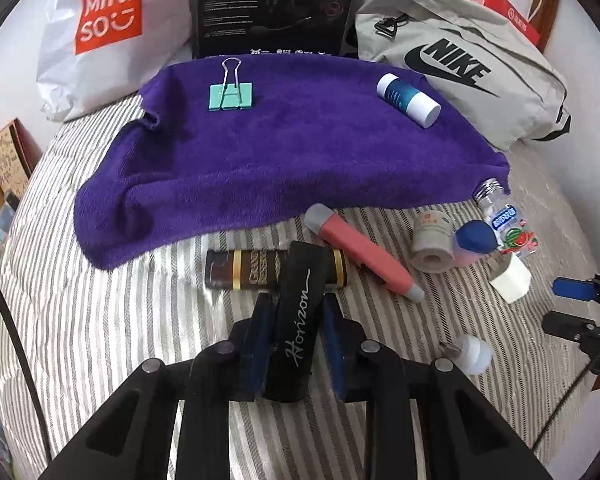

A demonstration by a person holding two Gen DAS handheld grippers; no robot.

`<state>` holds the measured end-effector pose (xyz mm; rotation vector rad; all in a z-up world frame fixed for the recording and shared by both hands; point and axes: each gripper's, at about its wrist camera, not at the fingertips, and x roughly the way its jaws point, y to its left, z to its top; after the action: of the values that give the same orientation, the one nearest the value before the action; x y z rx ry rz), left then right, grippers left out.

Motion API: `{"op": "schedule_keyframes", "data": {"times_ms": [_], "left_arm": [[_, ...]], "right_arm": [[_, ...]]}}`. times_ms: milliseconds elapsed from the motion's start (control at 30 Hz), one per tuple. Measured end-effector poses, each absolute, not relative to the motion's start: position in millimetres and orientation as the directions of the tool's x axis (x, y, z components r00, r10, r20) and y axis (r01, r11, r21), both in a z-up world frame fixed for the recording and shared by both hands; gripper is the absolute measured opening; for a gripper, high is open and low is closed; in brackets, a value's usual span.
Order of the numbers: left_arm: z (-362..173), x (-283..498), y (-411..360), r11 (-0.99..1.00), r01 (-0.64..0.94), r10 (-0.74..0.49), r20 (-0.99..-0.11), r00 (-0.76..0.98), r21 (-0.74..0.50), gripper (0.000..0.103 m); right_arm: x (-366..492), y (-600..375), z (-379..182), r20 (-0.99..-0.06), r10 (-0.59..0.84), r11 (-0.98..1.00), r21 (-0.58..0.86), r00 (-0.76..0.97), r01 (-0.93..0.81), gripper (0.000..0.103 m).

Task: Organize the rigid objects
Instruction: 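Grasp the black Horizon tube with the left gripper while the right gripper grasps the clear candy jar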

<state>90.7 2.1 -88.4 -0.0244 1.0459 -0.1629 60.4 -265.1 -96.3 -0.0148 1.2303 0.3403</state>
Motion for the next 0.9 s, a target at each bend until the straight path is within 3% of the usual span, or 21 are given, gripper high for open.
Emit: {"op": "schedule_keyframes", "data": {"times_ms": [367, 467, 600, 900], "left_arm": [[-88, 66, 42, 0.995, 0.047, -0.096, -0.873, 0.478, -0.083, 0.023], [-88, 69, 38, 0.996, 0.054, -0.084, -0.871, 0.485, -0.066, 0.029], [-89, 69, 29, 0.998, 0.064, -0.049, -0.867, 0.496, -0.019, 0.029], [-88, 61, 36, 0.999, 0.042, -0.047, -0.866, 0.499, -0.030, 0.023]], "right_arm": [[75, -264, -90, -0.917, 0.240, 0.954, 0.162, 0.319, -0.254, 0.071], [82, -263, -88, -0.916, 0.233, 0.956, 0.154, 0.325, -0.251, 0.071], [87, -262, -85, -0.910, 0.242, 0.956, 0.164, 0.337, -0.244, 0.071], [118, -263, -94, -0.884, 0.295, 0.953, 0.246, 0.363, -0.175, 0.071]]}}
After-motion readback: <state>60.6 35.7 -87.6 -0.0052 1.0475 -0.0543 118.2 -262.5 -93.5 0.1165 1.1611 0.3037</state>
